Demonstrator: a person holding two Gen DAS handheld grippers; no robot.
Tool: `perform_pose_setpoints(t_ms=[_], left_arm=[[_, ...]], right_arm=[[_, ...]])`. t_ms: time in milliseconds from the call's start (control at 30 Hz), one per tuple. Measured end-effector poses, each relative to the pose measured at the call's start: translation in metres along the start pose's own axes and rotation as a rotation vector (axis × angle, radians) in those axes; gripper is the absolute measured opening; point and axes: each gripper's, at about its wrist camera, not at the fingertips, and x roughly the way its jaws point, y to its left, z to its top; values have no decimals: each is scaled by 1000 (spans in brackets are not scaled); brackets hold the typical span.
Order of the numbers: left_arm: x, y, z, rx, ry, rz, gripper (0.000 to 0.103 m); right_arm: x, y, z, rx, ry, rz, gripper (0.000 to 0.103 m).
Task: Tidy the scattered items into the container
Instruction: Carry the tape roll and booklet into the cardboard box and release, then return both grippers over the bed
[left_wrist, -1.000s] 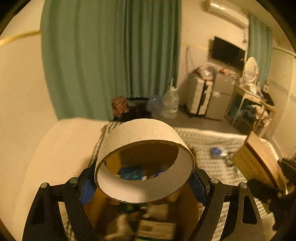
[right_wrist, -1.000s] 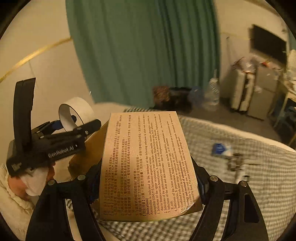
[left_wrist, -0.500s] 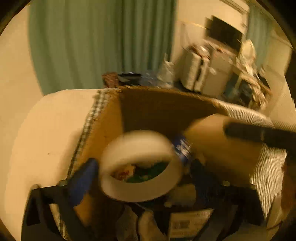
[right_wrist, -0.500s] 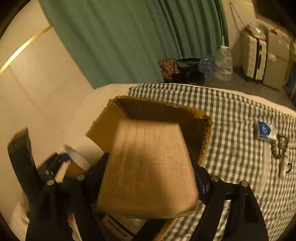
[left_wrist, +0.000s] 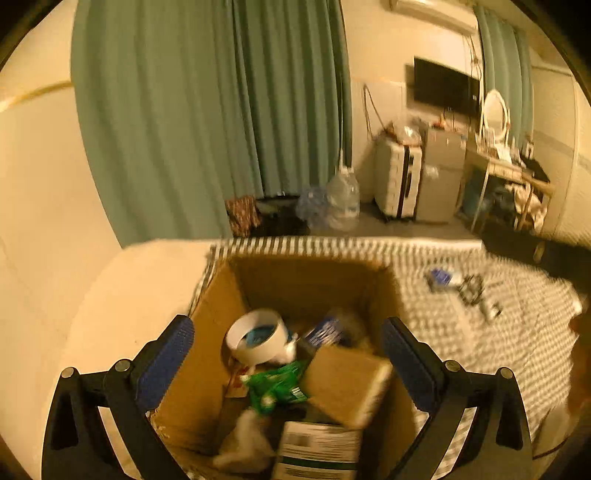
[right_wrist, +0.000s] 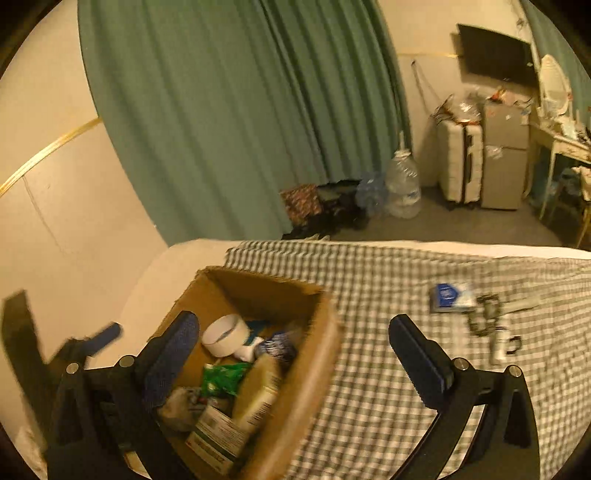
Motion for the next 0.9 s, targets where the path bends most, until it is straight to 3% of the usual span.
perform_pose_setpoints(t_ms=[200, 400, 633, 900], left_arm=[[-49, -52, 28, 32, -87, -19, 103], [-61, -102, 35, 46, -95, -70, 103], [-38, -168, 25, 52, -25, -119, 103], [25, -234, -12, 135, 104, -123, 103]], right_arm=[[-59, -39, 5, 36, -88, -62, 103], [-121, -86, 5, 73, -184, -119, 103], [-160, -146, -8, 74, -215, -249, 103], [-144, -226, -40, 192, -146, -302, 103]])
